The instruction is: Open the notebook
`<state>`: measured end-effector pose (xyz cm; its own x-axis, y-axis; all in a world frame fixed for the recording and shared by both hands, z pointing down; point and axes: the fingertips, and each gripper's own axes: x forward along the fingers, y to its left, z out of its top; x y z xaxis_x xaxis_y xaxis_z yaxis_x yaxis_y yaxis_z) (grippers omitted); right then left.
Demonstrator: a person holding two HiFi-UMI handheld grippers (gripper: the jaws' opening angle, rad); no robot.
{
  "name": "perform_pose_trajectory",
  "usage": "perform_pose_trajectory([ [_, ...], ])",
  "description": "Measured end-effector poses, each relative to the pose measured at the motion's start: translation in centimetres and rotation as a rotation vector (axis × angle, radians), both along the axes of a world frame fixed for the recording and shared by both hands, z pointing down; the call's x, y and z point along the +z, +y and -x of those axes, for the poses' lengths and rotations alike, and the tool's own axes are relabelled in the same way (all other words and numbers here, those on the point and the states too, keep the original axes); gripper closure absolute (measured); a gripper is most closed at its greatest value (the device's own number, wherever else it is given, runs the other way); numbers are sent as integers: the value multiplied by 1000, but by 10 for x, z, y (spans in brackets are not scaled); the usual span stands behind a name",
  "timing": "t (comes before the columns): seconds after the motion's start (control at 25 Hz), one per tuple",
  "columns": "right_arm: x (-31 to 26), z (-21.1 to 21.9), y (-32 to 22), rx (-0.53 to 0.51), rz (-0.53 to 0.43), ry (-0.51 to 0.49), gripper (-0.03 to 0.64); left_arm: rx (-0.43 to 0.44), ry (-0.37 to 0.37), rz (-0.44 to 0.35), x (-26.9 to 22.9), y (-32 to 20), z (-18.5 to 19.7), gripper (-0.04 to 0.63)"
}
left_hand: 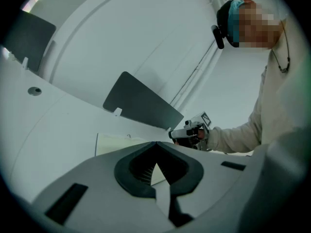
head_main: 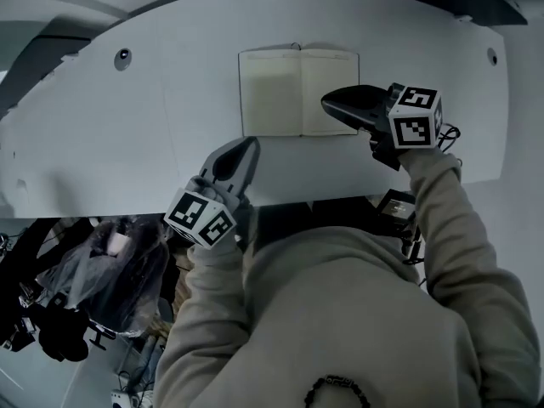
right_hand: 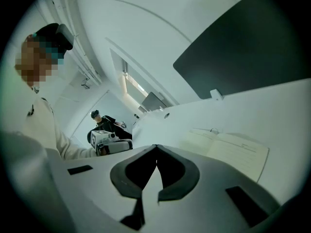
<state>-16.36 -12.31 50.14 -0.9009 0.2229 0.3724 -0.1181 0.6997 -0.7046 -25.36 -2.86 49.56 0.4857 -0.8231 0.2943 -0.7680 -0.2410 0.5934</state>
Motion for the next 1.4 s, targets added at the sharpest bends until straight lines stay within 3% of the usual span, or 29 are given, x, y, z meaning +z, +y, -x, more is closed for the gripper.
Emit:
perform_pose_trajectory([
  [0.28,-36,-56,-16,88,-54,-43,594,122,-58,-40,-31,-25,-56,600],
  [0.44,-68,-83,-20,171,3,-163,594,175,-57,-56,-46,-35,-96,600],
  [0.6,-106,-115,-18,208,-61,-218,594,207,-67,-91,-73,-44,-132,600],
  [0.72,-131,-148,-24,244,-108,-235,594,263,-92,-158,-100,-56,-154,600],
  [0.88,-161,-176,-29,287,-147,-271,594,281,-119,-211,-129,-66,-165,600],
  [1.04,-183,-188,-21,299,-207,-281,594,293,-219,-238,-147,-66,-170,600],
  [1.16,-201,-191,-10,301,-256,-298,594,294,-240,-289,-171,-63,-173,600],
  [1.4,-268,-180,16,246,-426,-338,594,279,-278,-398,-233,-60,-172,600],
])
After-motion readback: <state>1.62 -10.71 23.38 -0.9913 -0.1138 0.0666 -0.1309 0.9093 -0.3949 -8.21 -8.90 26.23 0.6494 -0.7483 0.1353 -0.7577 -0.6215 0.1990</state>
